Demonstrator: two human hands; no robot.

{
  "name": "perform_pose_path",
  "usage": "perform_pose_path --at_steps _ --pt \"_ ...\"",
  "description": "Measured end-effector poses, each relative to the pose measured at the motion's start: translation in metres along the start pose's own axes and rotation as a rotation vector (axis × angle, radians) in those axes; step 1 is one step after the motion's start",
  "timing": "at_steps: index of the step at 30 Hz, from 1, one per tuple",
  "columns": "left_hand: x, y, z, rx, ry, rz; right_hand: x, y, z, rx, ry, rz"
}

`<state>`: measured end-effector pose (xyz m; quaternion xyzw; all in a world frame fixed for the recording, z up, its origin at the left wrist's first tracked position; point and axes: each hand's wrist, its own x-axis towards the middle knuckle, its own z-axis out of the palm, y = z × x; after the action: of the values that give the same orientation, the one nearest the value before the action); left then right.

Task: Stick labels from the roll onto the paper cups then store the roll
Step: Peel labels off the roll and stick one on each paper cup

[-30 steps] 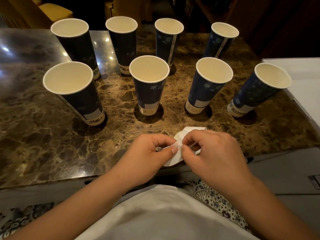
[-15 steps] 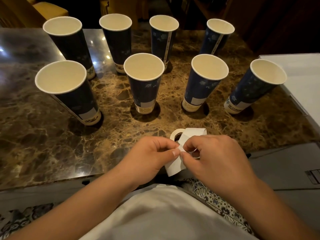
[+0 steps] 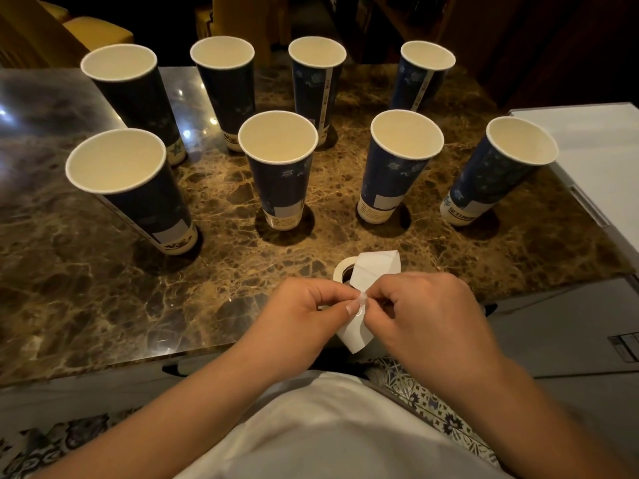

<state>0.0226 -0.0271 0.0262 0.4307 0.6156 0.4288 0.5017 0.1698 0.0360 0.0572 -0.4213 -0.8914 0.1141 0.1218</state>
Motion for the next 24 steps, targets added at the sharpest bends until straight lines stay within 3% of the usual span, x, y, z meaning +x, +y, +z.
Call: perform_pose_path --at_steps 4,9,14,17,20,22,24 --pt "0.0 0.001 0.001 -0.008 0.05 -0.003 -0.001 0.0 -0.001 0.036 0.063 0.029" --pt "0.002 0.001 -0.006 0.006 0.108 -0.086 0.007 0.012 -0.005 0.466 0.02 0.289" --pt "0.003 -0.004 -0.023 0.014 0.246 -0.148 0.007 0.021 -0.006 0.733 0.096 0.383" --pt "0.003 -0.004 -0.03 0.002 0.333 -0.173 0.005 0.021 -0.006 0.585 0.236 0.214" --pt "-0.008 0.003 -0.03 0.251 0.485 -0.035 0.002 0.021 0.001 0.221 0.493 -0.128" --pt "-0.016 0.015 -0.029 0.169 0.368 -0.005 0.001 0.022 0.007 0.069 0.611 -0.309" --pt "-0.02 0.029 -0.027 -0.143 0.082 -0.165 0.001 0.021 0.011 0.002 0.671 -0.458"
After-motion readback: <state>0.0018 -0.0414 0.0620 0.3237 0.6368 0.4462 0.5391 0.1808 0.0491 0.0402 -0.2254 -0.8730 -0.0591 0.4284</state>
